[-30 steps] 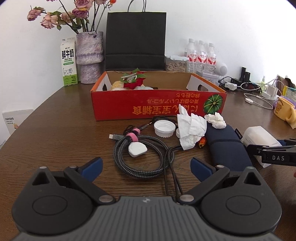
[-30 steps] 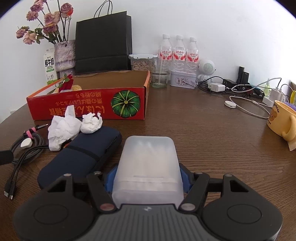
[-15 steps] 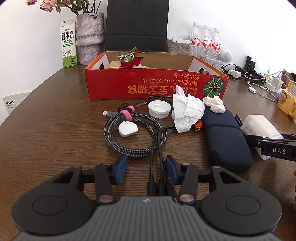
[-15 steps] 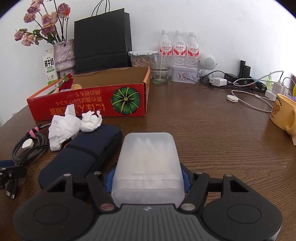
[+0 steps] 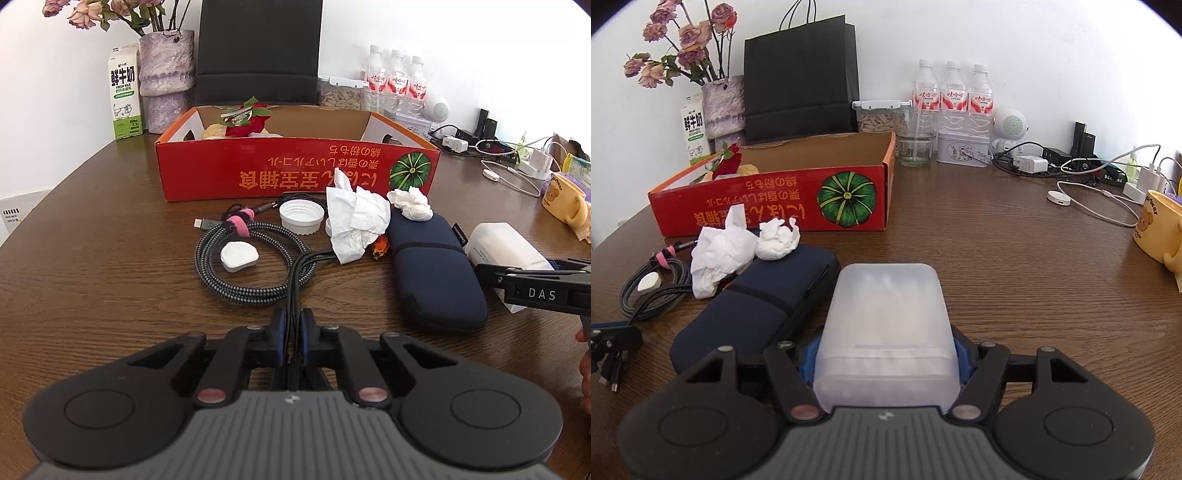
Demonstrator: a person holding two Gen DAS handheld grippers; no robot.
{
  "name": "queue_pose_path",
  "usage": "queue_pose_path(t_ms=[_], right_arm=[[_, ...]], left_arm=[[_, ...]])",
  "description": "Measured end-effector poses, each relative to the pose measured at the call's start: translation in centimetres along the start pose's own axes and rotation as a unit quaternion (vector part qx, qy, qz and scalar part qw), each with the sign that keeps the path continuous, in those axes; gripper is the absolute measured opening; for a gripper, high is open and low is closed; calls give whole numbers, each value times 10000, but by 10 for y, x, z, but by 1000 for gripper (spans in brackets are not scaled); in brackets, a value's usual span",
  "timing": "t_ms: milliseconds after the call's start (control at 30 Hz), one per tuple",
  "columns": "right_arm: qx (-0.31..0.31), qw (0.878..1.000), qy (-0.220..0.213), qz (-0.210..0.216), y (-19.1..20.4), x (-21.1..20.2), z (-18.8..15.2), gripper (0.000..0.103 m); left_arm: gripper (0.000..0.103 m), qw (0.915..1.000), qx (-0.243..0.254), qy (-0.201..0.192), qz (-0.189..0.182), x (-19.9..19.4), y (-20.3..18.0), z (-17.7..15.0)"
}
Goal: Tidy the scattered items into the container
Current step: 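Carry the black cable with left tool while right tool carries the container over the box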
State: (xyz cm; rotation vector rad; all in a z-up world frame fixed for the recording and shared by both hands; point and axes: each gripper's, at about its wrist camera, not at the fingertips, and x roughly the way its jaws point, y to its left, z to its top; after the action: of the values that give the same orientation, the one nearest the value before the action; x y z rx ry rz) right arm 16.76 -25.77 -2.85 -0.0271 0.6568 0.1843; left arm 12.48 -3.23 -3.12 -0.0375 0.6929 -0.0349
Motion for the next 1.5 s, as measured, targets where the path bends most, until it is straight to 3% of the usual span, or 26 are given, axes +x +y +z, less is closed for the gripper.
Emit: queue_pose_path(t_ms=[100,333,667,1100,1500], right_arm=[[-1,10000,0,-1,0,0,0,65],[56,10000,-45,67,-1,-2,-1,65],[222,9974,-633,250,-1,-34,-2,65],[155,9914,-1171,560,18,-64,30,65],[26,9846,-1574,760,47,-55,82,65]], left_arm=[[6,9998,44,-70,-175,-4,0,-1],[6,9987,212,-448,-118,-21,-3,3],[6,9923,252,-1205,128,-46,3,29],[6,9844,134,-1753,6,-64,7,54],[6,9772,-136,-2108,-215,-53,8,93]])
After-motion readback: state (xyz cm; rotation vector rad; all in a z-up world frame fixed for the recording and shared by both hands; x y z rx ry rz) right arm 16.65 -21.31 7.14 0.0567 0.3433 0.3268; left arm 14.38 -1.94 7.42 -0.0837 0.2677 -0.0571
